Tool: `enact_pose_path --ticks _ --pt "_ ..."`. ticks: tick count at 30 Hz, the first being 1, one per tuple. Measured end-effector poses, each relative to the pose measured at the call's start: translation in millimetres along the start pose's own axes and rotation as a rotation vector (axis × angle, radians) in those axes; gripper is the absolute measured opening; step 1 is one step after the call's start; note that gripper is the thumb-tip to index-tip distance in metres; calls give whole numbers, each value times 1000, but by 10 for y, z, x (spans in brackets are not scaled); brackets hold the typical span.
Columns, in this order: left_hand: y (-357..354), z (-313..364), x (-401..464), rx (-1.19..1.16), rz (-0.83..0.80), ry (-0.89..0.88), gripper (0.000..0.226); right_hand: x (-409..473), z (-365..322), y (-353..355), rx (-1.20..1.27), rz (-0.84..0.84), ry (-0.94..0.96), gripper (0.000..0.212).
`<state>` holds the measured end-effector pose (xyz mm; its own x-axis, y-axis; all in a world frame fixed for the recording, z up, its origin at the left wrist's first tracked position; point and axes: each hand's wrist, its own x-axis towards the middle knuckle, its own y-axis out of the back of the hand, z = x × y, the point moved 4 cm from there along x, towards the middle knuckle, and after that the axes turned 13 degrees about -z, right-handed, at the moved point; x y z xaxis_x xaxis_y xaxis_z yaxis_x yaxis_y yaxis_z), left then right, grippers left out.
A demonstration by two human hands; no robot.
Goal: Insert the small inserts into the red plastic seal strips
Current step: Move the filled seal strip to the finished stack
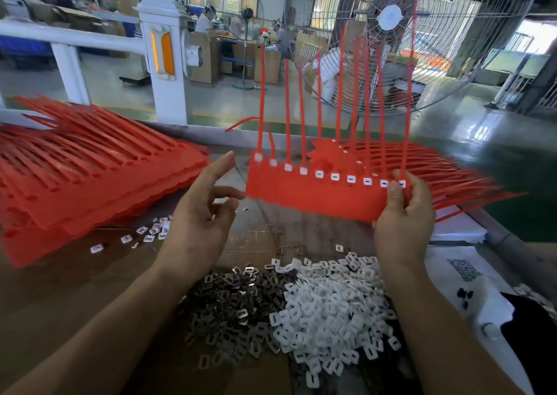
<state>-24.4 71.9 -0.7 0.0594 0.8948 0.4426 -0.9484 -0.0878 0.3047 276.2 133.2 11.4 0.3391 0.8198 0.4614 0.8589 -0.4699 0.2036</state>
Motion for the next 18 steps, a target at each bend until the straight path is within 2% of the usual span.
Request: enact_pose_path --ticks 4,8,11,18 --pt "-20 11 -44 21 -7 32 54 76 94 71 90 155 -78 29" --pt "-92 48 -78 56 -51 29 41 147 258 42 248 207 -236 31" --pt "-141 104 -96 106 -87 6 36 169 314 41 333 214 -299 32" --pt "-147 25 -118 -10 -113 129 25 213 349 64 350 124 -346 28"
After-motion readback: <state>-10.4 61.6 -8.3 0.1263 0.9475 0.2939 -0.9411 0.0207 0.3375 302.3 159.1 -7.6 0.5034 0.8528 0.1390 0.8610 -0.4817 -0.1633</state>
